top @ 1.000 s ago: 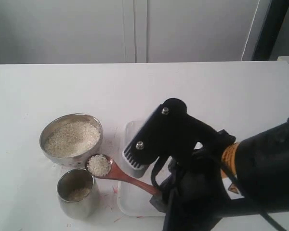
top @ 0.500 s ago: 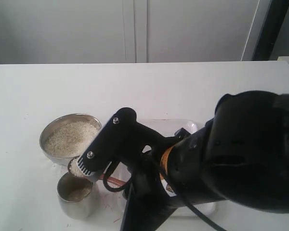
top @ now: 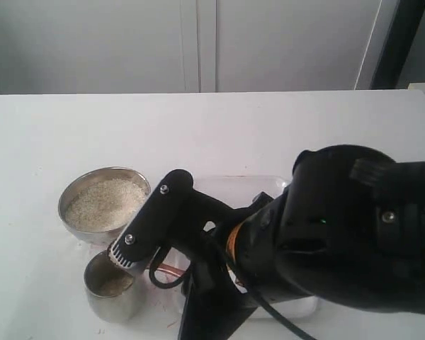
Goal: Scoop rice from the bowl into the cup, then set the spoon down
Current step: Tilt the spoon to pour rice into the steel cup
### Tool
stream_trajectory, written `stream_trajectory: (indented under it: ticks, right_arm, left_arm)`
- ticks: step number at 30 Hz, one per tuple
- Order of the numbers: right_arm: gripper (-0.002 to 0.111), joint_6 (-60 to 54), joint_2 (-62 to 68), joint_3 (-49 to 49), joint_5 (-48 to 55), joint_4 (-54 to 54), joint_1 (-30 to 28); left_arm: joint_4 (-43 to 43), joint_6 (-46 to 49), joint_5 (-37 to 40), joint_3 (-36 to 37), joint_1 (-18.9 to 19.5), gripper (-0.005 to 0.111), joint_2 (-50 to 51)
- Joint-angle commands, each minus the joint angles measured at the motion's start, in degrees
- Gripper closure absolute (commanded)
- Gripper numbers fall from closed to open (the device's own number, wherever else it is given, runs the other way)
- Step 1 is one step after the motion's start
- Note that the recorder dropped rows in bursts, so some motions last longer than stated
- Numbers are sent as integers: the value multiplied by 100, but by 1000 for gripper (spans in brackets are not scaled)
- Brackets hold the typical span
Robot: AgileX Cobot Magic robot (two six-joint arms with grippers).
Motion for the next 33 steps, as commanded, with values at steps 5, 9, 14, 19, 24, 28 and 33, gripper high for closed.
stream_trajectory:
  ticks: [5,9,14,19,24,28,33]
  right_arm:
    - [108,252,283,-334,403,-662,315]
    - [108,523,356,-382,598,-1096,428]
    - [108,625,356,-379,709,-1267,518]
    - [108,639,356,-379,752,-1311,646]
    - [108,806,356,-379,840,-1532,697]
    - [108,893,356,-379,900,-1576,697]
    - [108,891,356,-379,889,-1586,697]
  left_arm:
    - [-26,-31,-29,-38,-57,92,-8]
    - [-26,-31,-29,-38,-57,92,-8]
    - [-26,-31,-29,-38,-57,92,-8]
    - [-26,-31,-29,-38,-57,92,-8]
    - [-26,-31,-29,-38,-57,92,-8]
    - [-26,-31,-29,-38,-57,92,-8]
    - [-26,-31,-29,-38,-57,92,-8]
